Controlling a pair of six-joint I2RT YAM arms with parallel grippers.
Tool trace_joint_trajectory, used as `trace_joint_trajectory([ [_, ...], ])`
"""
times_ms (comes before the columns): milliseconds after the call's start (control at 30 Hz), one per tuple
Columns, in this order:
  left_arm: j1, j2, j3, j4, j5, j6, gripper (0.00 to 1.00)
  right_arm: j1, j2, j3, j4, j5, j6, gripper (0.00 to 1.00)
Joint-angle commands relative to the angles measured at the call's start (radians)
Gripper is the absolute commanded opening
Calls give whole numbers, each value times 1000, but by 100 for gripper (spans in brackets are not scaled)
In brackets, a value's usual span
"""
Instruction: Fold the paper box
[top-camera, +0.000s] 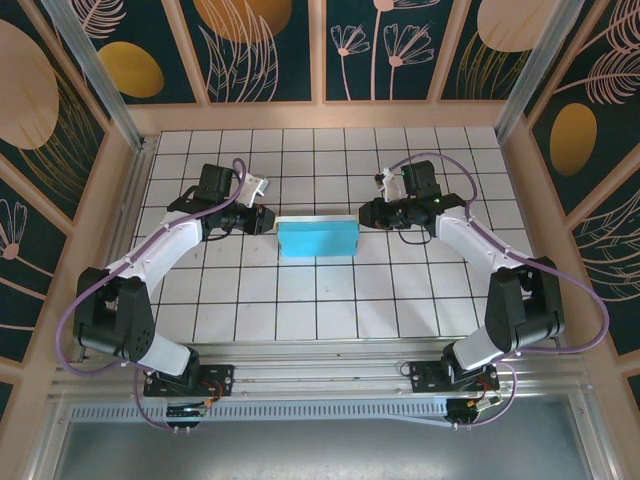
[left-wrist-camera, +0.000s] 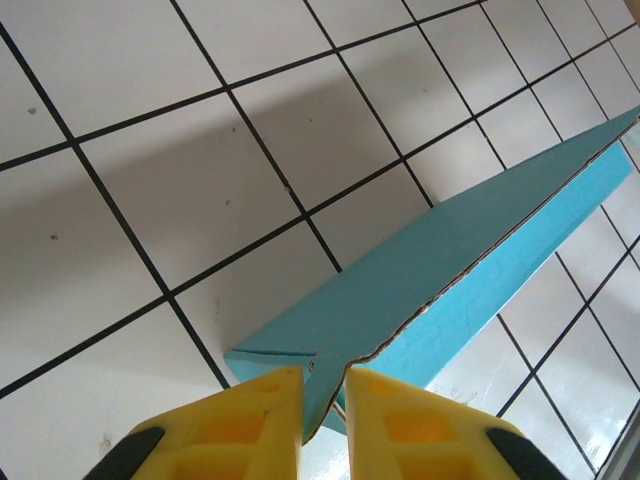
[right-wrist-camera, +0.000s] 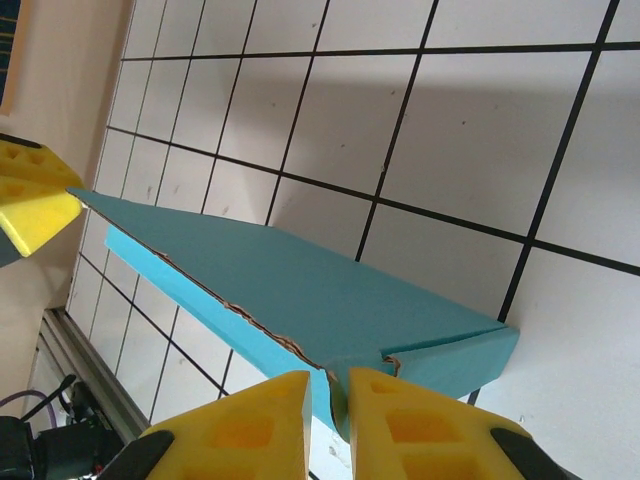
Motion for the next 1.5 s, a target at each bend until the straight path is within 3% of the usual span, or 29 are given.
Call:
trace_joint_trajectory([
  [0,-4,4,21,20,8,-40,16,14,2,0,24,6,30,18],
  [433,-4,-13,-27,82,61,-166,12,20,-16,-14,42,33,84,18],
  [1467,-4,13,-76,139,123,-228,10,26,-29,-42,72,42,116,17],
])
